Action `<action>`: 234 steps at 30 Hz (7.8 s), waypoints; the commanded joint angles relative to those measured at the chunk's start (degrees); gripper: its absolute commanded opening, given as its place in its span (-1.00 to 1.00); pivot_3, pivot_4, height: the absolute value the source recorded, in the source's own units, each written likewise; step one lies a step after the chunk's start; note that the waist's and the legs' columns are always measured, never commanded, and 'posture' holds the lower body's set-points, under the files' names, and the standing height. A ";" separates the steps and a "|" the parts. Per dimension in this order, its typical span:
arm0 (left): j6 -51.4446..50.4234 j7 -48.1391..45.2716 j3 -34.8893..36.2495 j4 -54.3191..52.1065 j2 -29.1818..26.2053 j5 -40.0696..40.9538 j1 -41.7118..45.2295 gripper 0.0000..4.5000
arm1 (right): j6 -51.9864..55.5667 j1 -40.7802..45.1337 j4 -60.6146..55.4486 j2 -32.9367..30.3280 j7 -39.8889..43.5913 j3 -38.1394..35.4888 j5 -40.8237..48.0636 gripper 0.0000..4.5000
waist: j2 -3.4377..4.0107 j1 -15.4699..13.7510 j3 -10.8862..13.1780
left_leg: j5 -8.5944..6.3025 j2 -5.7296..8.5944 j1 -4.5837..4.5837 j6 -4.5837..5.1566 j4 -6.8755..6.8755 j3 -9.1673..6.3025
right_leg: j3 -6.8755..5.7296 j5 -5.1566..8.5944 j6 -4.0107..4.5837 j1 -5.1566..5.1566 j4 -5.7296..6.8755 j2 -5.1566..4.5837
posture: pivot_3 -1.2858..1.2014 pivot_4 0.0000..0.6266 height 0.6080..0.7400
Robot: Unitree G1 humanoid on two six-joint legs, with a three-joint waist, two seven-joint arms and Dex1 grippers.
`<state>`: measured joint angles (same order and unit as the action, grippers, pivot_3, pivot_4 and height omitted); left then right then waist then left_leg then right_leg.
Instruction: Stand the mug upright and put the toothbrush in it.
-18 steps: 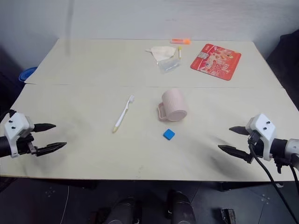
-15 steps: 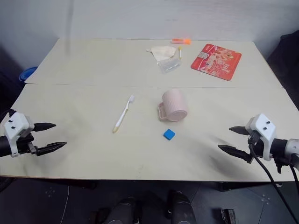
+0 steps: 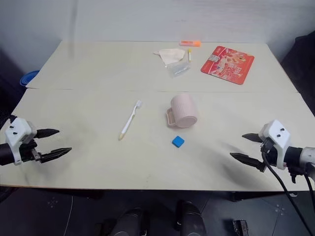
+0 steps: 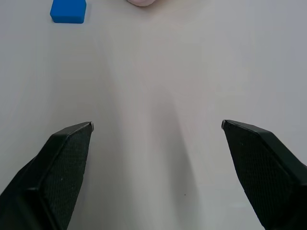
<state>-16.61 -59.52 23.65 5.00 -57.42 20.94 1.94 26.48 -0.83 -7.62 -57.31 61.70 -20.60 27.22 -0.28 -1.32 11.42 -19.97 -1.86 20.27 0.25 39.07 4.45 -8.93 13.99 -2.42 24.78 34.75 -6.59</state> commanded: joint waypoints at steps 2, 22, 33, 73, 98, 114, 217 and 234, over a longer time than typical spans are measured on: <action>-1.68 -0.25 0.62 -2.04 0.21 2.43 2.25 0.99 | 1.13 0.45 -1.99 0.44 -0.23 -1.91 1.94 1.00 | 0.00 -0.01 0.00 | 0.00 0.00 0.00 0.00 0.00 0.00 | 0.00 0.00 0.00 0.00 0.00 0.00 | 0.03 -0.52 1.00; -20.56 -3.69 -12.13 -33.20 0.12 19.07 12.28 0.99 | 16.78 15.39 -19.78 26.05 -32.45 27.65 -5.06 1.00 | -0.04 0.09 0.01 | 0.25 0.07 0.09 -0.48 0.02 0.21 | 0.32 0.02 0.04 0.37 0.33 0.28 | 0.03 -0.52 1.00; -20.52 -4.50 -16.33 -33.02 0.57 18.29 17.97 0.99 | 17.64 17.08 -11.03 32.80 -38.77 33.14 -13.06 1.00 | -0.11 0.30 -0.04 | 0.28 0.03 0.11 -0.39 0.05 0.59 | 0.82 -0.01 0.00 0.60 0.37 0.64 | 0.03 -0.52 1.00; -12.83 -6.62 -26.39 -20.75 13.09 10.73 33.00 1.00 | 20.24 9.01 -4.07 20.55 -42.58 -9.57 -10.68 0.88 | -0.26 1.16 -0.14 | 0.13 -0.05 -0.04 -0.13 0.03 1.21 | 1.53 -0.22 -0.29 0.66 0.23 0.89 | 0.03 -0.52 1.00; -13.99 0.76 -10.86 -24.17 4.54 9.30 19.09 1.00 | 33.03 50.44 1.00 39.77 -40.93 34.16 -7.10 0.33 | -0.23 2.27 -0.11 | 0.05 -0.08 0.32 -0.07 0.08 1.16 | 1.40 -0.27 -0.29 0.96 0.31 0.83 | 0.03 -0.52 1.00; -12.44 3.35 -11.45 -28.10 4.51 7.19 14.82 1.00 | 29.12 47.27 2.25 35.07 -38.04 41.98 -18.91 0.33 | -0.22 2.89 -0.11 | 0.05 -0.11 0.31 -0.08 0.08 1.17 | 1.42 -0.28 -0.32 0.97 0.32 0.79 | 0.03 -0.52 1.00; -44.59 29.04 -31.83 17.55 26.52 -9.25 55.03 1.00 | 23.01 27.78 -29.78 8.42 -16.45 8.67 17.72 0.99 | -0.65 -0.09 -0.06 | 0.00 0.10 0.18 0.06 0.17 1.42 | 1.46 -0.42 -0.52 0.88 0.25 0.89 | 0.03 -0.52 1.00; -38.37 27.31 -31.05 31.61 32.71 -12.86 57.73 -0.51 | 23.01 27.21 -30.45 6.08 -19.67 6.81 17.32 1.00 | -0.69 -0.21 -0.09 | 0.06 0.18 0.14 0.25 0.23 1.44 | 1.35 -0.55 -0.66 0.77 0.25 0.61 | 0.03 -0.52 1.00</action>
<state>-54.23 -31.81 -7.46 35.00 -25.03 8.66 60.06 49.96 26.48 -36.55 -50.12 42.48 -11.75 43.97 -0.96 -1.54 11.33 -19.91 -1.68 20.41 0.50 39.30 5.90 -7.58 13.44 -3.09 25.55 35.00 -5.98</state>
